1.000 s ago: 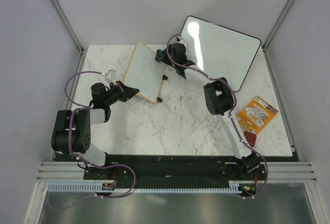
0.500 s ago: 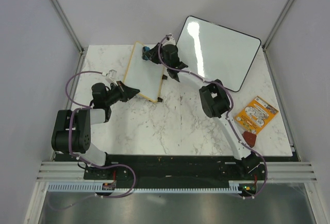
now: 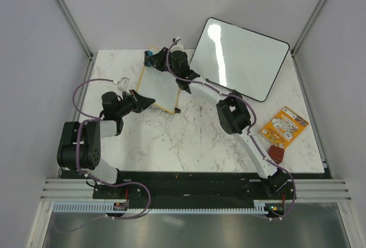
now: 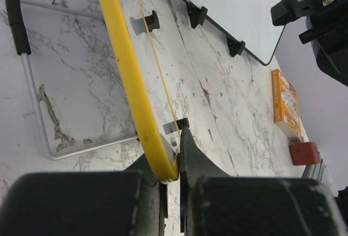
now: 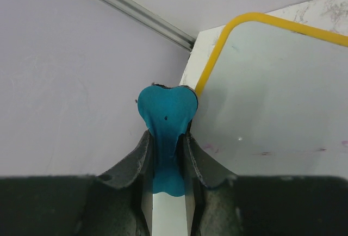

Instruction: Erase the whiteboard

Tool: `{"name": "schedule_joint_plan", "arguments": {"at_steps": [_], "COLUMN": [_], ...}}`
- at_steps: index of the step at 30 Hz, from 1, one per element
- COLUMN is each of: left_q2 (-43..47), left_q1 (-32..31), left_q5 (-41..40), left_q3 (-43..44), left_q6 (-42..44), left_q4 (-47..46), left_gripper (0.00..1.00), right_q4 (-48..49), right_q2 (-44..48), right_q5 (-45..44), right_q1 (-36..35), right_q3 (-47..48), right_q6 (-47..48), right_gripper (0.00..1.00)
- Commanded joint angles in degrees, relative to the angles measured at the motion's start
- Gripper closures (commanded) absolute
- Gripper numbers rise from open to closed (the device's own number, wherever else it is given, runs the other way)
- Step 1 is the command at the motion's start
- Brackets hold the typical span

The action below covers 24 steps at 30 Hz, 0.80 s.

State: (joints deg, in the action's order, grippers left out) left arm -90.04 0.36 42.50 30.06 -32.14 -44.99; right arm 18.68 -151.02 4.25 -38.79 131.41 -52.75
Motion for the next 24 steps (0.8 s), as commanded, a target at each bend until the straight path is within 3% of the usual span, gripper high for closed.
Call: {"name": "schedule_joint_plan", "arguments": {"at_steps": [1, 13, 24], "left_q2": [-0.49, -0.49, -0.4], "left_q1": [-3.0, -3.0, -3.09], "left_q5": [5.05, 4.87, 5.05], "left_q3": [-0.36, -0.36, -0.36], "left_q6": [10.78, 10.87, 10.96], "left_q4": [3.51, 3.6, 3.77], "left_gripper": [0.98, 0.98, 0.98], "right_q4": [-14.1, -18.49, -23.07], "right_q2": [-3.31, -4.72, 0.19], "right_q5": [-1.78, -2.14, 5.84], "right_q1": [0.99, 6.18, 6.44], "right_q3": [-3.26, -7.32, -11.96], "right_q6": [0.54, 1.07, 6.96], "right_gripper": [1.0, 1.0, 1.0]}}
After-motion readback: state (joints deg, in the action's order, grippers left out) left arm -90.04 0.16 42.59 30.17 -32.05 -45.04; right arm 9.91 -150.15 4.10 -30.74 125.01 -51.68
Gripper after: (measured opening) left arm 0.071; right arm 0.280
